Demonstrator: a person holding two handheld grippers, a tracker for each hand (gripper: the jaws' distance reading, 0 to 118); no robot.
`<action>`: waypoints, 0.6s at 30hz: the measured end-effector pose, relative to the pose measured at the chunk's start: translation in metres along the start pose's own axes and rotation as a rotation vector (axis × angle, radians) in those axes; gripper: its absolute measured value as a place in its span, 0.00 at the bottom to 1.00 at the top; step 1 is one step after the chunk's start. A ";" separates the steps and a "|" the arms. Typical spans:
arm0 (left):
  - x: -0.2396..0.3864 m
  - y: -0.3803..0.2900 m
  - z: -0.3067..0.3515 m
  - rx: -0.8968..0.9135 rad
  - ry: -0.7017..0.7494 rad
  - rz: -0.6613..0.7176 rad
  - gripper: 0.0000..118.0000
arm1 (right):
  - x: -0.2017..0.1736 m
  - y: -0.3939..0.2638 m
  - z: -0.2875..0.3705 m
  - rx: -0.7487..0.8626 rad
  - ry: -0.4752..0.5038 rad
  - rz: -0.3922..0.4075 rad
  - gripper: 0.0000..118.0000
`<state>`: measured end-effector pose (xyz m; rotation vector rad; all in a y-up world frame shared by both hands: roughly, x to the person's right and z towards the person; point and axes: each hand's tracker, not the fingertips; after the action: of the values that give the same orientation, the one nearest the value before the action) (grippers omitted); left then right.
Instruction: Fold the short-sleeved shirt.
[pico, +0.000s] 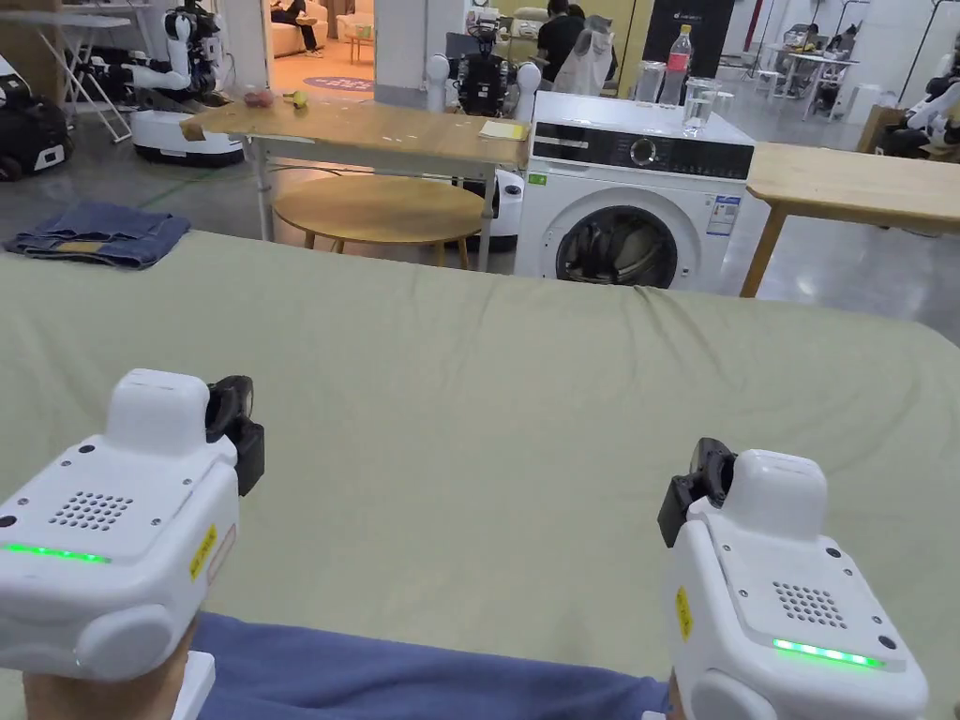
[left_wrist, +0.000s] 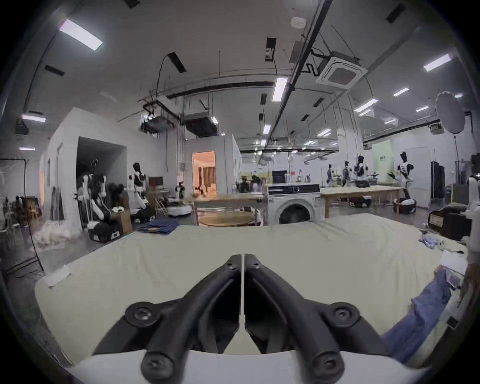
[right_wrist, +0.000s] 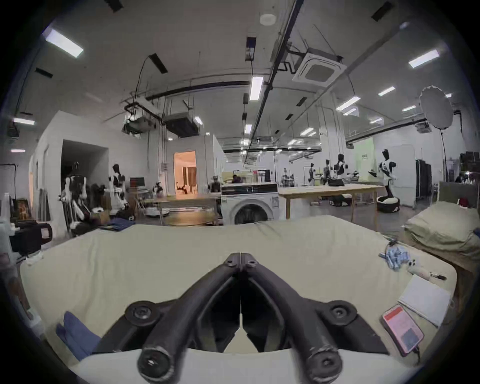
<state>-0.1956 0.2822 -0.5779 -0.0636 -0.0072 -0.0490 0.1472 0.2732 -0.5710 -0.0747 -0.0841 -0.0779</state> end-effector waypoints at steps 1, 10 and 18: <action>0.001 0.001 -0.001 -0.009 -0.006 0.001 0.00 | -0.002 0.000 -0.002 0.003 0.002 -0.007 0.00; -0.051 -0.003 -0.006 -0.349 -0.117 0.071 0.00 | -0.016 0.000 -0.008 -0.012 0.060 0.059 0.00; -0.159 -0.058 -0.021 -0.839 -0.375 0.439 0.21 | -0.020 -0.013 -0.016 -0.096 0.113 0.083 0.00</action>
<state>-0.3570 0.2306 -0.5966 -0.9101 -0.3479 0.4045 0.1280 0.2602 -0.5874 -0.1694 0.0355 -0.0035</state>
